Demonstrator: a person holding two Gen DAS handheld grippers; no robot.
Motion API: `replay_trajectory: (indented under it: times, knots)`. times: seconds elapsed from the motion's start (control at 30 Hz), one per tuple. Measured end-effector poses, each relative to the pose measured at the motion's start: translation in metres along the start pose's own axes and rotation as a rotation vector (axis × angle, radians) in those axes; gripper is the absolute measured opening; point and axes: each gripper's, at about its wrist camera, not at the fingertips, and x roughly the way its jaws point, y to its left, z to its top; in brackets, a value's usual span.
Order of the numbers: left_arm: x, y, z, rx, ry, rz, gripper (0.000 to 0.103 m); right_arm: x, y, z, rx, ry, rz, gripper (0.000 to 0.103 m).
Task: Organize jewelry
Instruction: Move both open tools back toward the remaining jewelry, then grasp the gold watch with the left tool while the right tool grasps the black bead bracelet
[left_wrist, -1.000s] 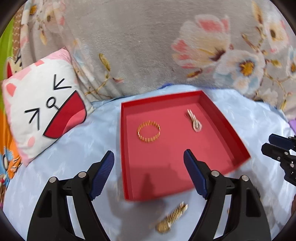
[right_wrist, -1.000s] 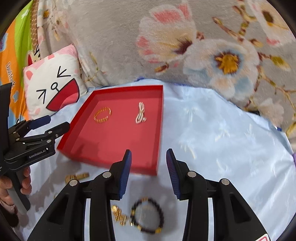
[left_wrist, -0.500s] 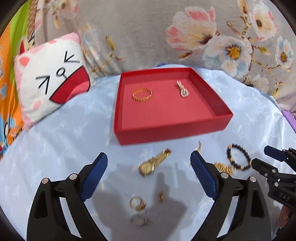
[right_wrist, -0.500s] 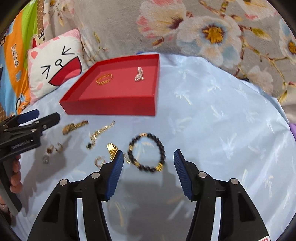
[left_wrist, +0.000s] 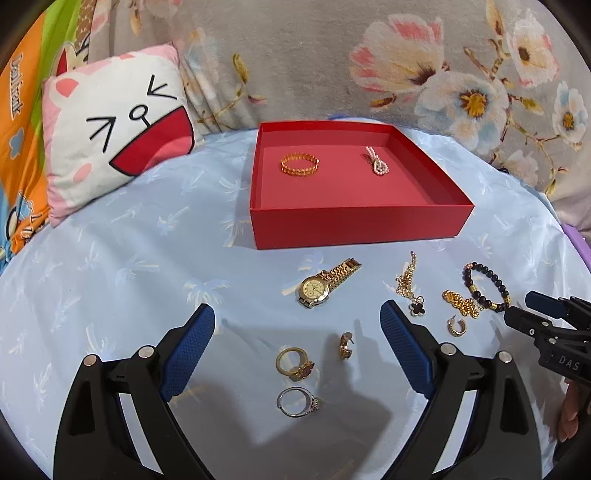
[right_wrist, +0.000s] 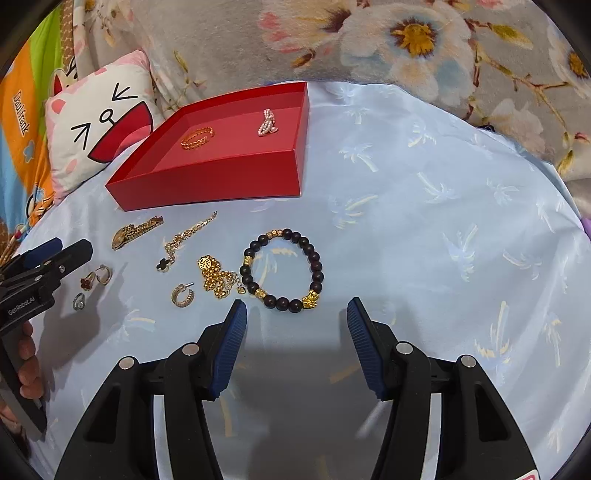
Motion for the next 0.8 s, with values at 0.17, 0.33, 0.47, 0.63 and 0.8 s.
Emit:
replay_trajectory:
  times: [0.17,0.33,0.47,0.63,0.8]
  knots:
    - [0.013,0.0,0.001,0.0,0.063,-0.023,0.087,0.002,0.003,0.001,-0.014,0.01,-0.008,0.056]
    - [0.039,-0.005,0.014,0.095,0.117,-0.037,0.07,0.001,0.0,0.001,0.006,0.011,-0.007,0.056]
    - [0.058,-0.001,0.021,0.104,0.17,-0.087,0.063,0.002,0.001,0.001,-0.001,0.012,-0.011,0.056]
    - [0.058,-0.004,0.02,0.123,0.167,-0.114,0.055,0.004,0.0,0.001,0.007,0.02,-0.009,0.057]
    - [0.057,-0.012,0.019,0.145,0.162,-0.133,0.034,0.005,-0.001,0.001,0.007,0.025,-0.007,0.057]
